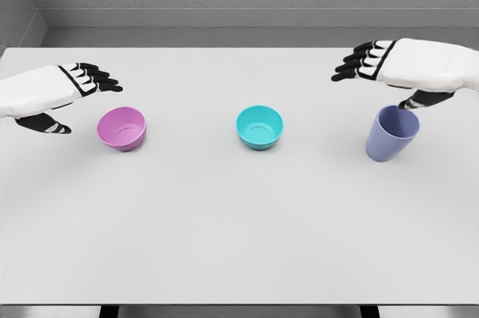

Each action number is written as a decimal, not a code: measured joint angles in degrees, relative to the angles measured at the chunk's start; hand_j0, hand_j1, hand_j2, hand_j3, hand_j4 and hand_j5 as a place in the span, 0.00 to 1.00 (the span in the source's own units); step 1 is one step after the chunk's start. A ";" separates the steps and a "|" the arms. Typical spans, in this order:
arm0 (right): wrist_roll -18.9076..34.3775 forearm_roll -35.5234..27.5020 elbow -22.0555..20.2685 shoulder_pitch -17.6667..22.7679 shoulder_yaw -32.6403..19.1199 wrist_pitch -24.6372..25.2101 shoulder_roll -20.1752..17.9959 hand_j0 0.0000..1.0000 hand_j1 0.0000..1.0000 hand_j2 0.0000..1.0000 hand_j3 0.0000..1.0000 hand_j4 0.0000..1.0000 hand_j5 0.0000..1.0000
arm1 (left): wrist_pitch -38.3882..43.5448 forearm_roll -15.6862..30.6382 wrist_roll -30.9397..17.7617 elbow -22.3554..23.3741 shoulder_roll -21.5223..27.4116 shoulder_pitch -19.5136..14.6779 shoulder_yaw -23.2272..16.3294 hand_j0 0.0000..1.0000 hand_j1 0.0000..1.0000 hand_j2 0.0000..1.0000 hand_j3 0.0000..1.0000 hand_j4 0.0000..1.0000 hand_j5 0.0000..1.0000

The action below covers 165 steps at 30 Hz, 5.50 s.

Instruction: Stacking bowl and cup with both arms

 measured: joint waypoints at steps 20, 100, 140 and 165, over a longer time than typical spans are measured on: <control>0.01 1.43 1.58 1.58 -5.66 -0.02 -1.31 1.00 1.00 1.00 1.00 1.00 1.00 | -0.06 -8.24 -18.42 3.26 -10.78 -7.21 -2.34 1.00 1.00 1.00 1.00 1.00 1.00; 0.00 8.92 6.48 5.19 1.75 0.02 -1.78 1.00 1.00 1.00 1.00 1.00 1.00 | -0.06 -14.52 -18.70 10.63 -16.62 -8.53 -6.58 0.67 0.67 0.67 0.67 0.67 0.67; 0.00 9.00 6.55 5.27 3.10 0.02 -1.76 1.00 1.00 1.00 1.00 1.00 1.00 | -0.12 -11.97 -18.70 6.61 -38.46 -25.66 -18.11 0.67 0.67 0.67 0.67 0.67 0.67; 0.00 10.18 6.82 5.36 4.24 0.02 -0.04 1.00 1.00 1.00 1.00 1.00 1.00 | -0.08 -12.83 -18.75 14.84 -42.41 -26.37 -21.42 0.69 0.69 0.69 0.69 0.69 0.69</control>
